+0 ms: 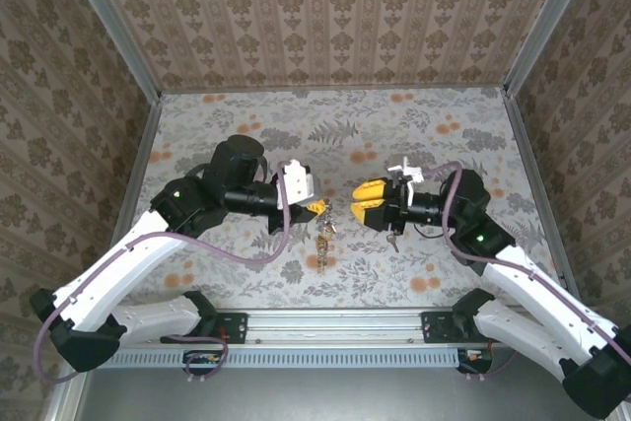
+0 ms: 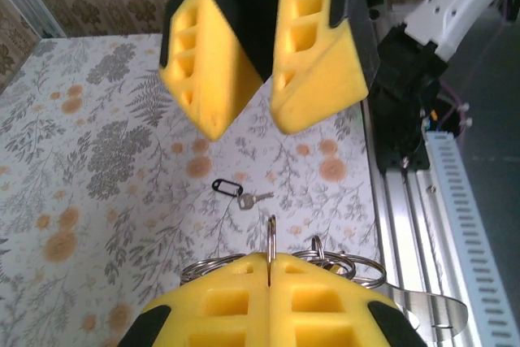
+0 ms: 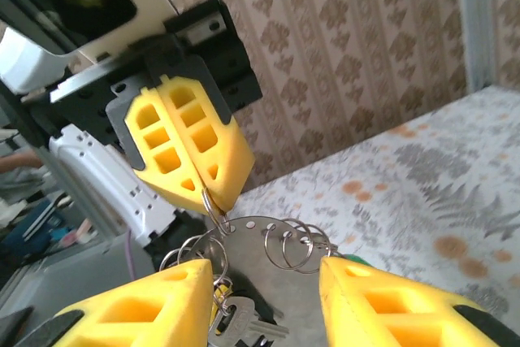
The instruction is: Put the keys on the keyring
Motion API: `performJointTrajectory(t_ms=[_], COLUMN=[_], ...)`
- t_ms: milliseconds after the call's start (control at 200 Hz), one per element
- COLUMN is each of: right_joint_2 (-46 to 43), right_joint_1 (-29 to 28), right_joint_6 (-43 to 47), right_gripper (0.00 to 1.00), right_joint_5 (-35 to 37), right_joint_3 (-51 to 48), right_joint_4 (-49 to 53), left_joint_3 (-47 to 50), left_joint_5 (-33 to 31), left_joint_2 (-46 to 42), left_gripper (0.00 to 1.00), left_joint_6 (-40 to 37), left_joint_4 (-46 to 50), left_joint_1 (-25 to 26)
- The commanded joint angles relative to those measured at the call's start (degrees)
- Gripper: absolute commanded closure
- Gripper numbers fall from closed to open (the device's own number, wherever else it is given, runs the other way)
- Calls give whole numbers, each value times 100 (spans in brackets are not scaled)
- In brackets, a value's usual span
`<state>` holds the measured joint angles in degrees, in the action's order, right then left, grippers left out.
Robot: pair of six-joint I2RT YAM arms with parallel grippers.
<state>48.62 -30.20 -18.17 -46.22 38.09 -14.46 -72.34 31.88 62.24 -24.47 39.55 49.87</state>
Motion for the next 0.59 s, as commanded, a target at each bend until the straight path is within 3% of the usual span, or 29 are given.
performJointTrajectory(t_ms=[0, 235, 590], right_joint_2=[265, 789, 1112], right_joint_1=[14, -21, -81], right_joint_6=[153, 259, 651], right_gripper=[61, 66, 67], right_joint_5=[-617, -1009, -927], right_joint_3=[338, 530, 556], right_joint_4=[198, 132, 399], left_joint_3=[-259, -334, -255], left_joint_5=[-322, -188, 328], left_joint_2=[97, 432, 578], left_gripper=[100, 100, 100], left_joint_6=[-575, -721, -649], left_joint_4=[248, 295, 122], left_joint_1=[43, -11, -371])
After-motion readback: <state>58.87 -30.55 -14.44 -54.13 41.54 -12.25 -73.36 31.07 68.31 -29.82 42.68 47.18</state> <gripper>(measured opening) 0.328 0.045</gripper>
